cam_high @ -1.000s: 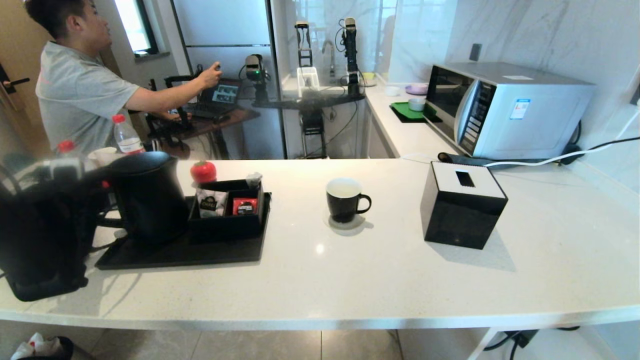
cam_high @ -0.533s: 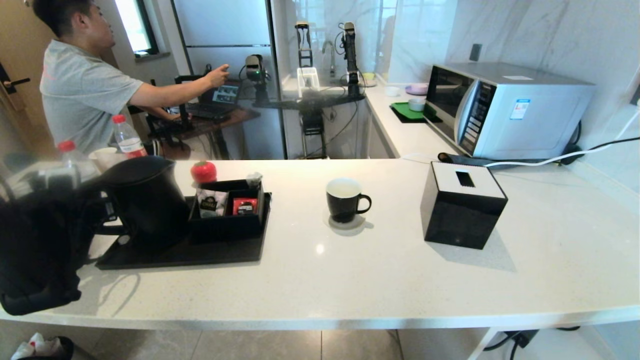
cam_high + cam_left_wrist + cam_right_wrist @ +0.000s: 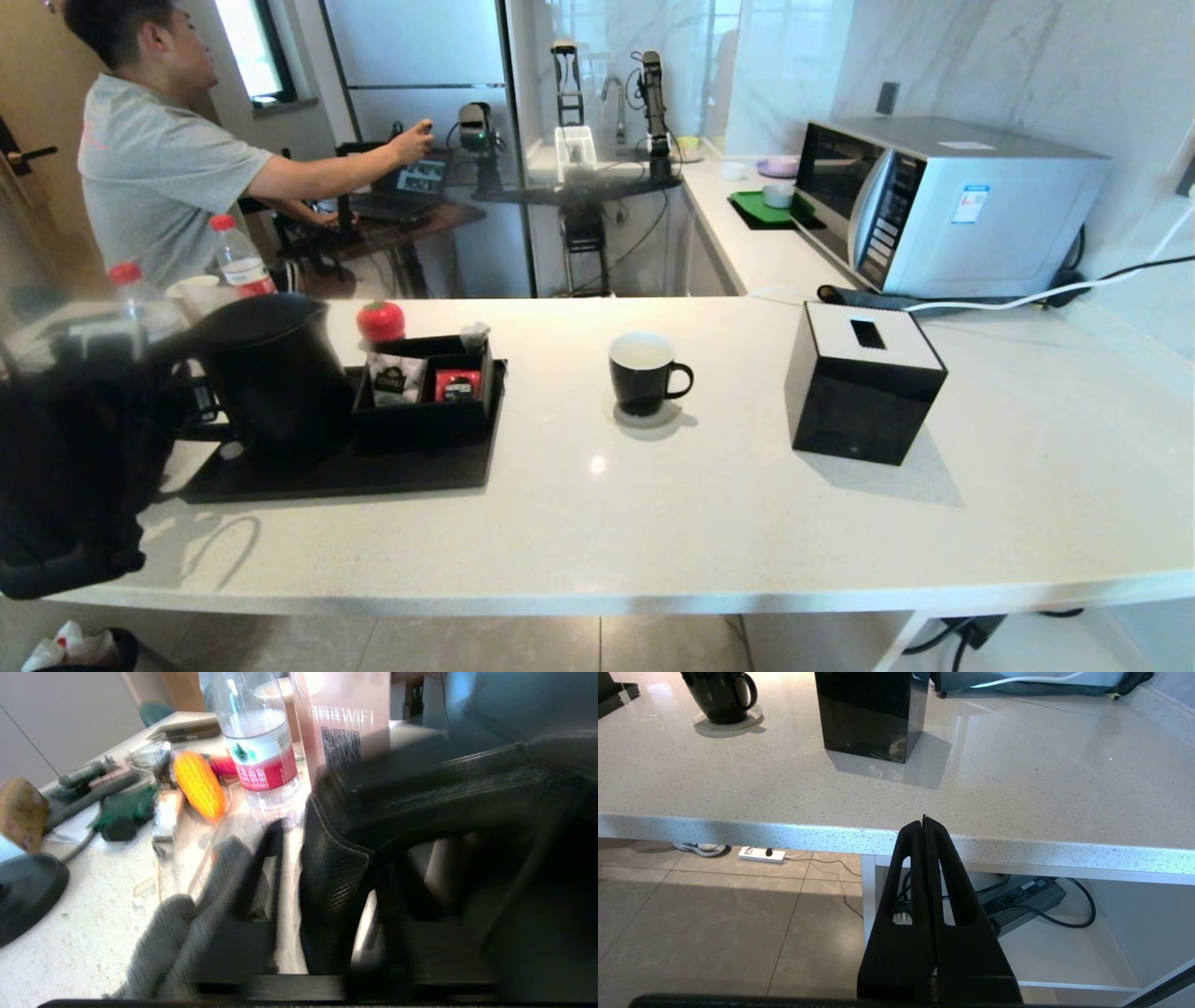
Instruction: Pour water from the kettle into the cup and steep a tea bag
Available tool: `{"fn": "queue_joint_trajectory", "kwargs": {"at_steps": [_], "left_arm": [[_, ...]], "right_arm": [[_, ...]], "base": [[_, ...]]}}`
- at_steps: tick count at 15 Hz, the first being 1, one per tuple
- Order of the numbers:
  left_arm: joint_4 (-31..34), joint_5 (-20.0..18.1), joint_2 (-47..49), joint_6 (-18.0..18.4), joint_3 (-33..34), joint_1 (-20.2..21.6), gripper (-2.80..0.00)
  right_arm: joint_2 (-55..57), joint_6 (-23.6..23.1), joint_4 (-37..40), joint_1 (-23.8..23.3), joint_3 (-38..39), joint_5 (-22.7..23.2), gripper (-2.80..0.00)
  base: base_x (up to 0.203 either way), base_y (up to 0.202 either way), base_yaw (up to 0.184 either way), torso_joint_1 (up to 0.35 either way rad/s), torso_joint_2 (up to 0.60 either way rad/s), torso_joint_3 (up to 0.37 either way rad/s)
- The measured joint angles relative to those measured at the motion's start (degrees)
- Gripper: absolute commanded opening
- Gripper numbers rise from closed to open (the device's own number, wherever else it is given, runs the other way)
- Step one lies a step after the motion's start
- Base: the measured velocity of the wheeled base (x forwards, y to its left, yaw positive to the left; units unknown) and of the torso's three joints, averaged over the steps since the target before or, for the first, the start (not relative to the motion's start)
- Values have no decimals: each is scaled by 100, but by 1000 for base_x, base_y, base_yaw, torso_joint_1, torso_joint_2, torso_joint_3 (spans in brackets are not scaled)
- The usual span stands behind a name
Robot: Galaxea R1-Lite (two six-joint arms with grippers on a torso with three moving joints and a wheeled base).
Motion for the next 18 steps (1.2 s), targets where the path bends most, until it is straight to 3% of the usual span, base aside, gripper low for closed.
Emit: {"fn": "queue_joint_trajectory", "kwargs": {"at_steps": [7, 18], "left_arm": [[-19, 6, 2, 6, 113, 2, 0], [-22, -6, -769, 13, 1375, -11, 0]], "right_arm": [[0, 2, -2, 0, 0, 2, -280], [0, -1, 0, 0, 0, 2, -280]], "base": [[0, 0, 0, 0, 0, 0], [0, 0, 0, 0, 0, 0]]}}
